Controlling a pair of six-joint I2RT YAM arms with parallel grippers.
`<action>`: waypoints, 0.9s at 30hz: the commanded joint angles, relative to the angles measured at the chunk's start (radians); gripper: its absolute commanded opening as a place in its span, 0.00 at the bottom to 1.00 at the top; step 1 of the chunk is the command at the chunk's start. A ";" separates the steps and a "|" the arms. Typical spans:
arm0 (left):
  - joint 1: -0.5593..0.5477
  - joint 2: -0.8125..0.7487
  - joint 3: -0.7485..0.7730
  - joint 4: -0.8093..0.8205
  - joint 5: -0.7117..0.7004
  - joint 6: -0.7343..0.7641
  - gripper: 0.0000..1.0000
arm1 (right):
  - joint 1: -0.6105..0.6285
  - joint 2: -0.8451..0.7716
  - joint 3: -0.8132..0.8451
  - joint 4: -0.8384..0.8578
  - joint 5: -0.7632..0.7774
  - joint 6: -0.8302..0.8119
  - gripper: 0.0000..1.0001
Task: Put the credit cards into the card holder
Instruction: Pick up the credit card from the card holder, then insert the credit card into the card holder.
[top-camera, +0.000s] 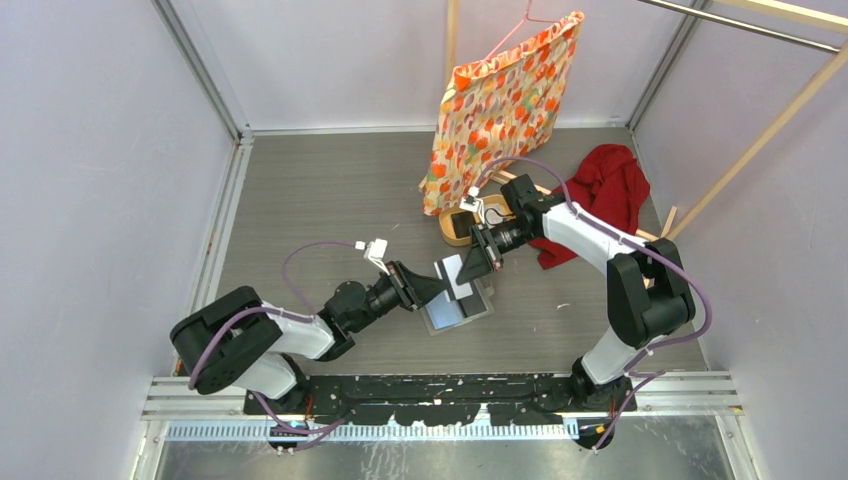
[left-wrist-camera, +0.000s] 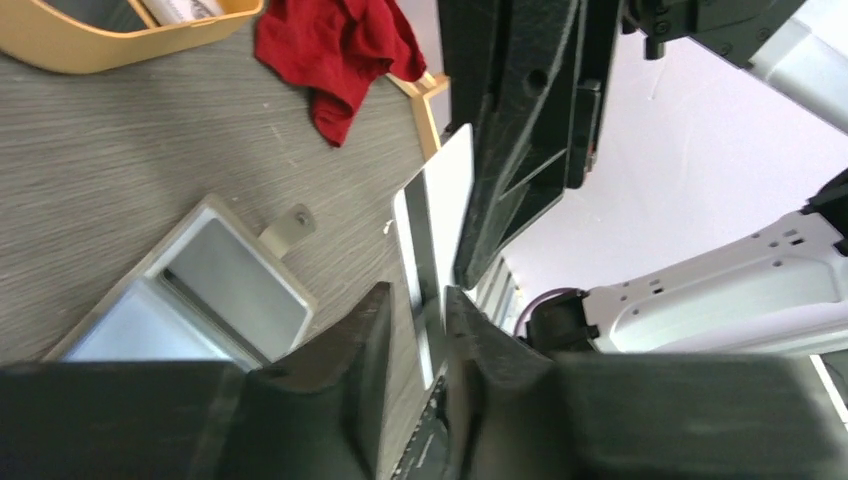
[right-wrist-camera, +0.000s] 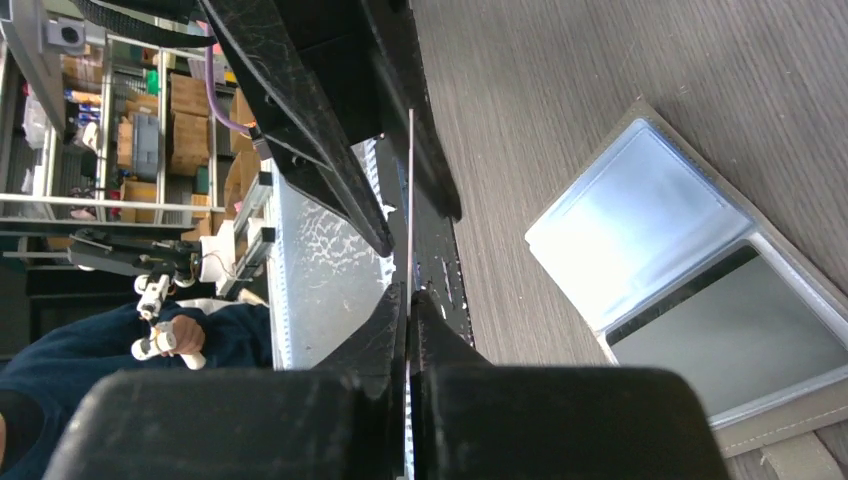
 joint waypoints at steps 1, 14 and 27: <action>0.014 -0.069 -0.055 0.000 -0.075 -0.028 0.41 | -0.003 -0.025 0.024 0.022 0.035 -0.008 0.01; 0.019 -0.357 -0.010 -0.640 -0.127 0.023 0.48 | 0.013 0.072 -0.050 0.200 0.485 0.215 0.01; 0.019 0.066 0.088 -0.360 0.015 -0.030 0.29 | 0.032 0.137 -0.017 0.167 0.477 0.231 0.01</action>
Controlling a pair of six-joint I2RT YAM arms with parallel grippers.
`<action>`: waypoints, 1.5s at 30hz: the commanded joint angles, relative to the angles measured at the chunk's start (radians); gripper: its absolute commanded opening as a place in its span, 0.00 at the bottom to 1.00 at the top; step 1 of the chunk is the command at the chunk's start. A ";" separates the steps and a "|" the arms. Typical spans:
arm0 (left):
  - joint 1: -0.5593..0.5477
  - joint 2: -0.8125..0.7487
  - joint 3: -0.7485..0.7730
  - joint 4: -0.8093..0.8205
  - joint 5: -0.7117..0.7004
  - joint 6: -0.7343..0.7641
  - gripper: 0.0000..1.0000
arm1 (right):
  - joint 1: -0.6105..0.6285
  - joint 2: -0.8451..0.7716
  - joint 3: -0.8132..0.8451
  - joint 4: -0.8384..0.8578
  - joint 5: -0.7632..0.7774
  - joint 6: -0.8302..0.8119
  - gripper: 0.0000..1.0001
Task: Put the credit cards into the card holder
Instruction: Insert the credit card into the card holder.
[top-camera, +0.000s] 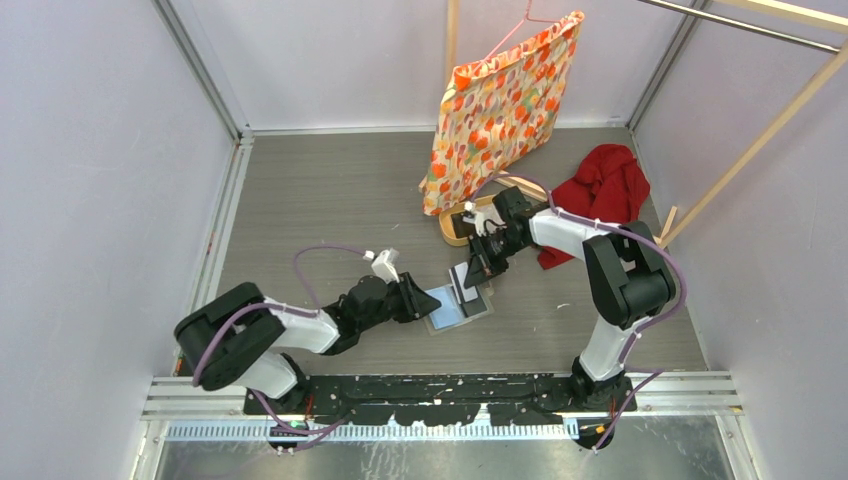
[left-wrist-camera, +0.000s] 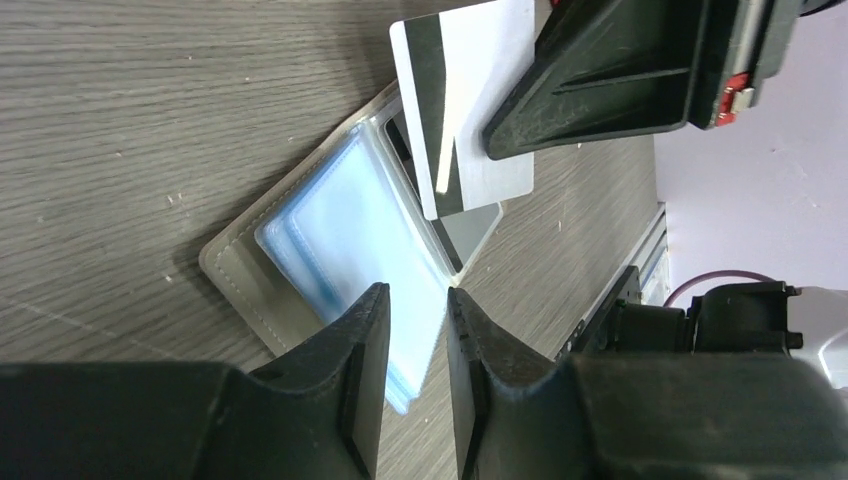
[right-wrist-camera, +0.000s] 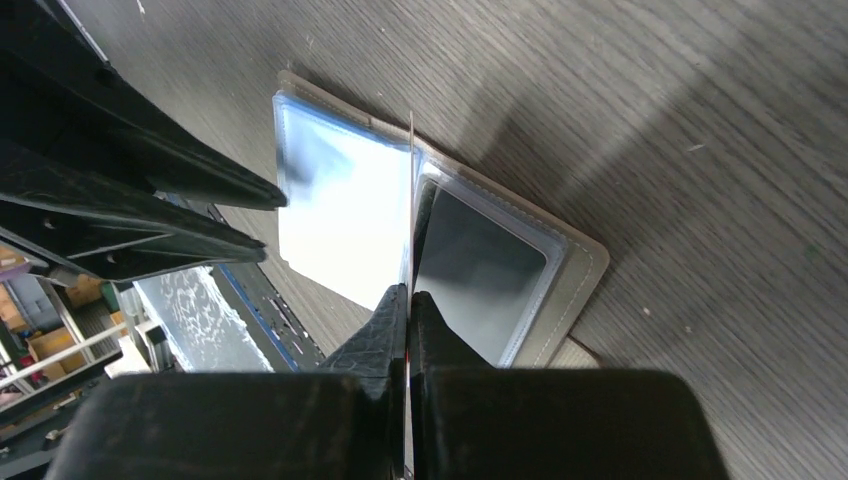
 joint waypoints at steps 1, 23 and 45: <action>0.005 0.083 0.052 0.128 0.048 -0.016 0.28 | 0.017 0.010 0.051 -0.025 -0.007 -0.005 0.01; 0.009 0.221 -0.029 0.139 -0.014 -0.112 0.18 | 0.040 0.065 0.016 -0.028 -0.063 0.082 0.01; 0.040 0.277 -0.083 0.317 0.028 -0.142 0.21 | 0.015 -0.016 -0.161 0.188 -0.105 0.270 0.03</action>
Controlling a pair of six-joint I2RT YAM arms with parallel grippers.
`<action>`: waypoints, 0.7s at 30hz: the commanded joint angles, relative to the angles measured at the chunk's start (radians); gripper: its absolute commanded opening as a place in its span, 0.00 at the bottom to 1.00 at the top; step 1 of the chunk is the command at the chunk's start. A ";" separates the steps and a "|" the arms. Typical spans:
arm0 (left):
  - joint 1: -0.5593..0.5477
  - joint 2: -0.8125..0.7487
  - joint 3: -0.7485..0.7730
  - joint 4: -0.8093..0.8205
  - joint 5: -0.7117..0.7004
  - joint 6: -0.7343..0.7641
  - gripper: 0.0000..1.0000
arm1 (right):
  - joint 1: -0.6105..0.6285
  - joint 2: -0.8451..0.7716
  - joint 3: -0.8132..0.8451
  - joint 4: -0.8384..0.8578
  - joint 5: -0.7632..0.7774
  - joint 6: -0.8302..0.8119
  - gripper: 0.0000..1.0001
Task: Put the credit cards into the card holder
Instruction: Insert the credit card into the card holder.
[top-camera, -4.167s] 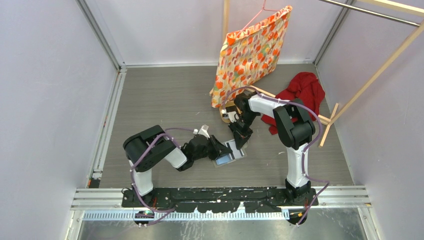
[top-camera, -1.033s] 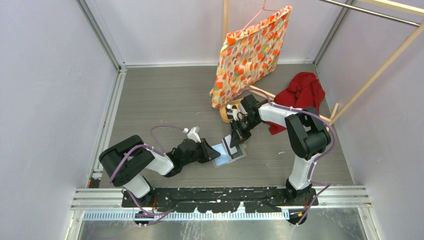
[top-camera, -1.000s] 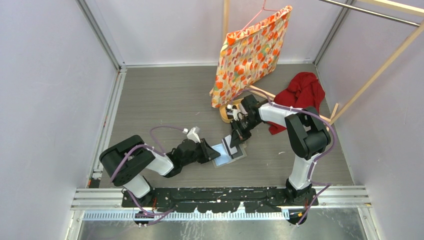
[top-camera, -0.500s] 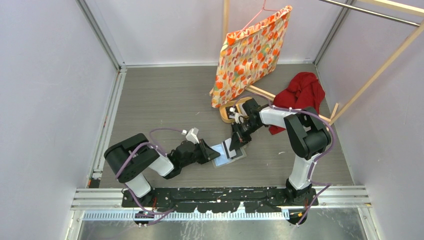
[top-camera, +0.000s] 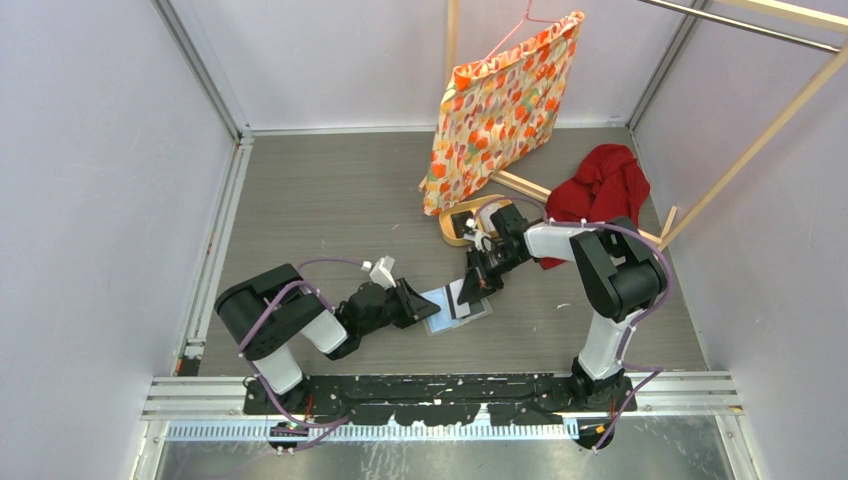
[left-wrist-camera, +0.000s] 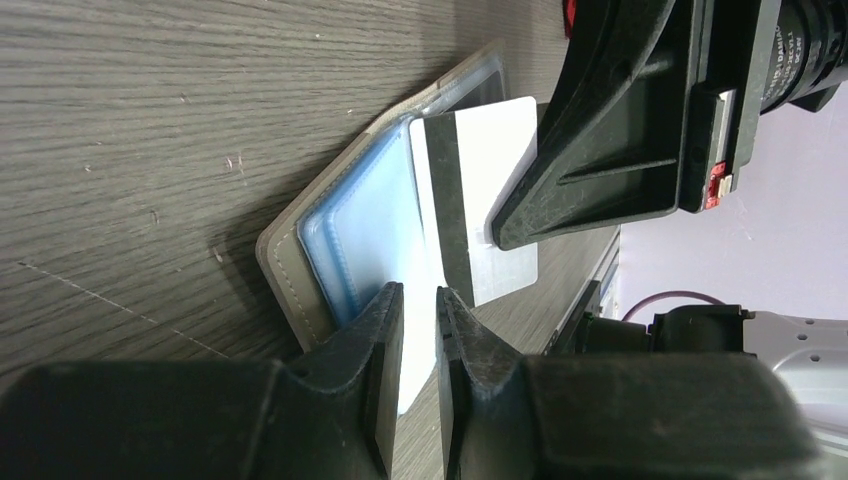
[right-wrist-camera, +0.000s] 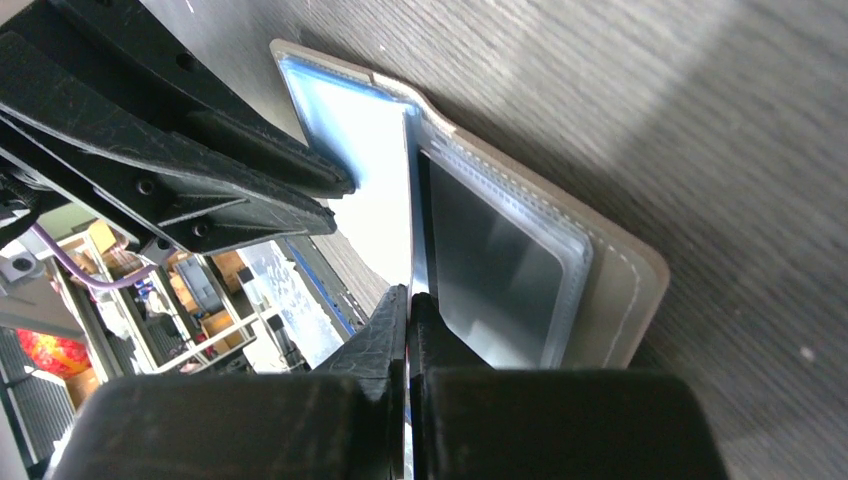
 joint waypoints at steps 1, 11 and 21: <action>0.014 0.023 -0.028 0.001 -0.008 0.018 0.21 | -0.004 -0.061 -0.032 0.049 0.028 0.040 0.04; 0.017 0.022 -0.023 0.022 0.014 0.029 0.22 | 0.012 -0.031 -0.029 0.050 -0.031 0.032 0.05; 0.019 0.029 -0.028 0.046 0.024 0.025 0.23 | 0.027 0.025 0.013 0.008 -0.057 -0.018 0.08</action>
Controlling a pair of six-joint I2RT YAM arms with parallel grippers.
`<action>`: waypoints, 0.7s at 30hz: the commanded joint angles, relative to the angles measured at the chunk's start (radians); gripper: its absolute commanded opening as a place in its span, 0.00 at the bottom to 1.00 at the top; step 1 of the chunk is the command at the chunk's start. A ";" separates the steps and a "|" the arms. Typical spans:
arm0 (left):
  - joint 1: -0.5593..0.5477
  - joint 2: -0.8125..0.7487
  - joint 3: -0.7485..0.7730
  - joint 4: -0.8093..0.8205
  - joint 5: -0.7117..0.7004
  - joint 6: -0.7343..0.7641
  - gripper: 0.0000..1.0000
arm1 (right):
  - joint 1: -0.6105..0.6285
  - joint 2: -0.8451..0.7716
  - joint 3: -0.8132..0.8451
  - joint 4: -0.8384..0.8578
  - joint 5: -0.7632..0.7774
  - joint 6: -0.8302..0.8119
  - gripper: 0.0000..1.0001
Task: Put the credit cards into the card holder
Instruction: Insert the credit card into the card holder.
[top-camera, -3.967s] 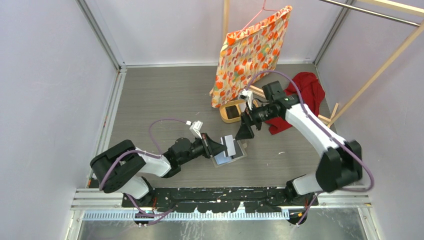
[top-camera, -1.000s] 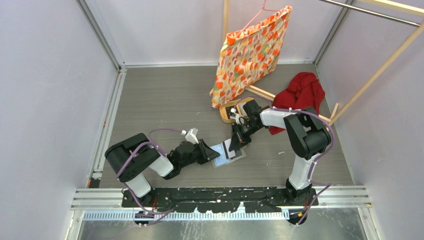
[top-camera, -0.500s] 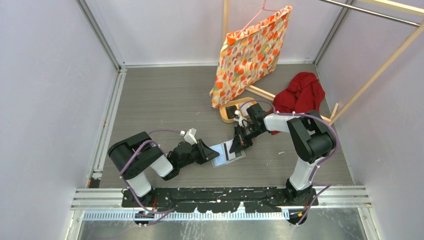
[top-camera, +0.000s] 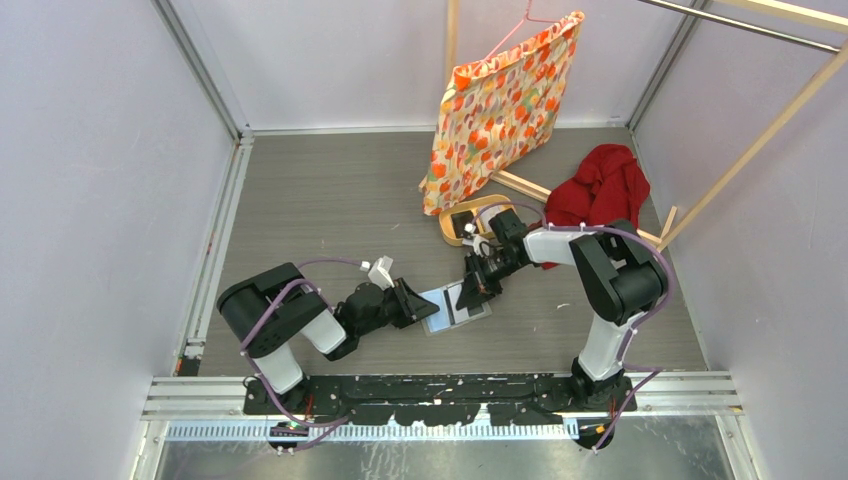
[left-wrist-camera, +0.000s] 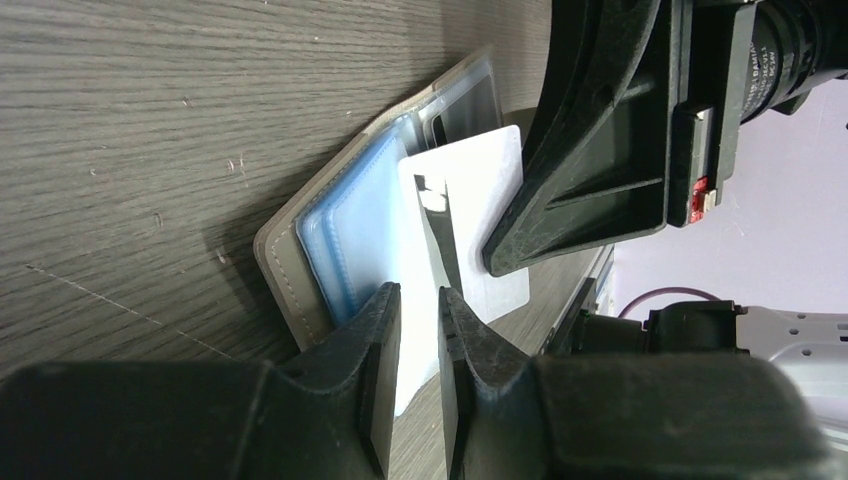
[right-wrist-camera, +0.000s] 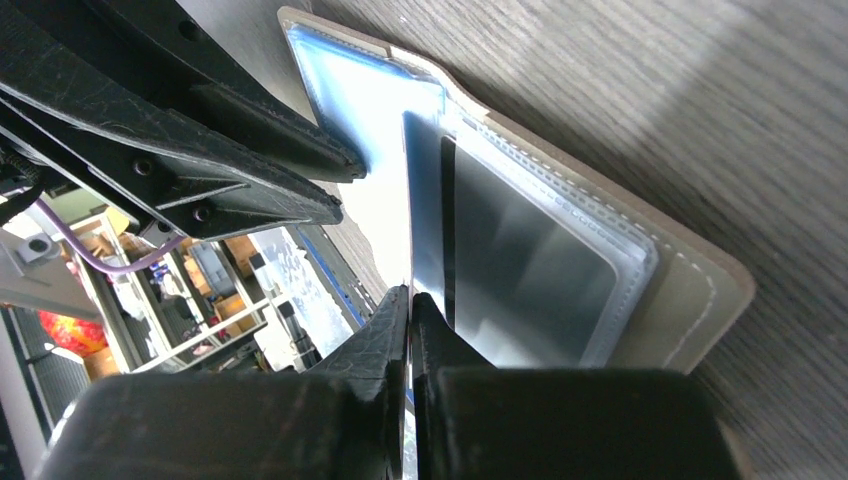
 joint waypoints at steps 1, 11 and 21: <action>0.007 0.013 -0.017 0.007 0.003 0.025 0.23 | 0.007 0.033 0.047 -0.025 -0.025 -0.040 0.08; 0.016 -0.016 -0.017 0.013 0.030 0.037 0.28 | 0.031 0.090 0.136 -0.064 -0.013 -0.063 0.10; 0.023 -0.219 -0.019 -0.203 0.019 0.101 0.33 | 0.082 0.120 0.192 -0.133 0.013 -0.099 0.16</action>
